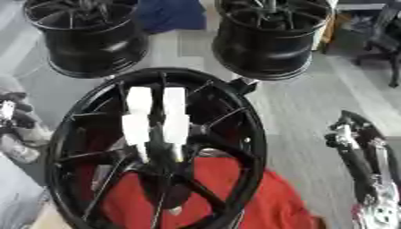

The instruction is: Pull the pin out of the wheel hub.

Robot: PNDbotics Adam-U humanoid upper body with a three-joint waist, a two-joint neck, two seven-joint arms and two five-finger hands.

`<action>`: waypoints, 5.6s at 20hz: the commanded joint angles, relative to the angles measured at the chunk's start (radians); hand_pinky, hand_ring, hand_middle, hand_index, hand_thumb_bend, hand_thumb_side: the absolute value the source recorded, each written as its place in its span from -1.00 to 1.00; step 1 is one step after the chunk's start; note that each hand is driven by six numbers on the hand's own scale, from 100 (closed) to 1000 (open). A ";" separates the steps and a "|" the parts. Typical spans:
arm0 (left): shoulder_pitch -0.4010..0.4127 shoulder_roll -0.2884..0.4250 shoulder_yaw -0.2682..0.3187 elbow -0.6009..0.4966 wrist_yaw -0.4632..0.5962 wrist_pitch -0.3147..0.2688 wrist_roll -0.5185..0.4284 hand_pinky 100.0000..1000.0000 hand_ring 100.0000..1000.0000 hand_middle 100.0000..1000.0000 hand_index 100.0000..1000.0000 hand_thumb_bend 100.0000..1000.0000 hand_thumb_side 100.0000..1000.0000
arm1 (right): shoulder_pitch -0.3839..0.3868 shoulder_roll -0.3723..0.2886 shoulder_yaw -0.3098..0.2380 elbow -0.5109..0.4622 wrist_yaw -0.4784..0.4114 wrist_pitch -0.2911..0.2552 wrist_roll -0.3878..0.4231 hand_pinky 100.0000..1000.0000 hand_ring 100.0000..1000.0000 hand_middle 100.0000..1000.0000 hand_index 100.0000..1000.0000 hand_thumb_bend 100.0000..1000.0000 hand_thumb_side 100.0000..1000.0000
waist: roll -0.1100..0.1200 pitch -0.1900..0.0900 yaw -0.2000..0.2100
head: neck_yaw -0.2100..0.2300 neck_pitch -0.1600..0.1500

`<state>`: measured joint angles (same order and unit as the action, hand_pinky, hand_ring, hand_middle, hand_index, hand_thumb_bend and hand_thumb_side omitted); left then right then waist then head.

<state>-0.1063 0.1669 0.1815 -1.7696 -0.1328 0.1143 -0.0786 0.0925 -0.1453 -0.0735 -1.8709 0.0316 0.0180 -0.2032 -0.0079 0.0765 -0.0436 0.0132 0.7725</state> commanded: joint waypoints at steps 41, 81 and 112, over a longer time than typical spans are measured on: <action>-0.550 0.830 -0.617 -0.134 -0.013 -0.609 -0.668 0.34 0.22 0.39 0.67 -0.68 -0.74 | 0.001 -0.048 0.019 -0.003 0.007 0.002 0.028 0.07 0.05 0.05 0.57 -1.00 0.05 | 0.042 -0.032 -0.056 | 0.034 -0.002; -0.696 0.642 -0.782 0.077 -0.187 -0.811 -0.828 0.24 0.09 0.39 0.67 -0.58 -0.76 | -0.002 -0.049 0.021 -0.001 0.007 0.000 0.031 0.07 0.05 0.05 0.56 -1.00 0.05 | 0.048 -0.031 -0.068 | 0.038 -0.002; -0.673 0.622 -0.814 0.143 -0.235 -0.820 -0.828 0.19 0.07 0.41 0.68 -0.58 -0.77 | -0.005 -0.048 0.022 -0.002 0.005 -0.001 0.031 0.07 0.05 0.05 0.55 -1.00 0.06 | 0.047 -0.026 -0.072 | 0.036 -0.002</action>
<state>-0.7703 0.7646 -0.6372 -1.6255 -0.3621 -0.4538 -0.6590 0.0972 -0.1736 -0.0511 -1.8610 0.0335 0.0200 -0.1740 0.0414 0.0568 -0.1153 0.0493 0.7725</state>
